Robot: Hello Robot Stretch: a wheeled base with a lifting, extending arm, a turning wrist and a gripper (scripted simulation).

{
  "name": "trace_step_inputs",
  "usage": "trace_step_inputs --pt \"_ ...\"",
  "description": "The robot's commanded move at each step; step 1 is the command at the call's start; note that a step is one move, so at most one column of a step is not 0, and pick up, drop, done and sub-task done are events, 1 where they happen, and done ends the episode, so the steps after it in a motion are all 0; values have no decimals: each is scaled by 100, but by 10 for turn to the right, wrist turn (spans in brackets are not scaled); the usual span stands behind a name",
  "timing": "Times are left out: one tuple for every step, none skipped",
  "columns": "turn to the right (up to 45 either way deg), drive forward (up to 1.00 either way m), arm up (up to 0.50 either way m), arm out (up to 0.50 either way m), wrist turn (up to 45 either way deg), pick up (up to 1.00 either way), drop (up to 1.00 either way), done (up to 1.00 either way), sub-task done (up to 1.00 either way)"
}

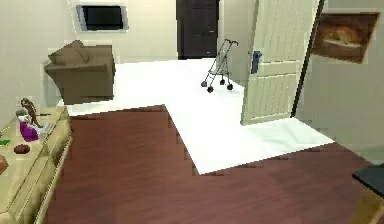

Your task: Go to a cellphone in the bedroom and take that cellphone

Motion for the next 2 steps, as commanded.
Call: trace_step_inputs --pt "30 0 0 0 0 0 0 0 0" --pt "0 100 0 0 0 0 0 0 0"
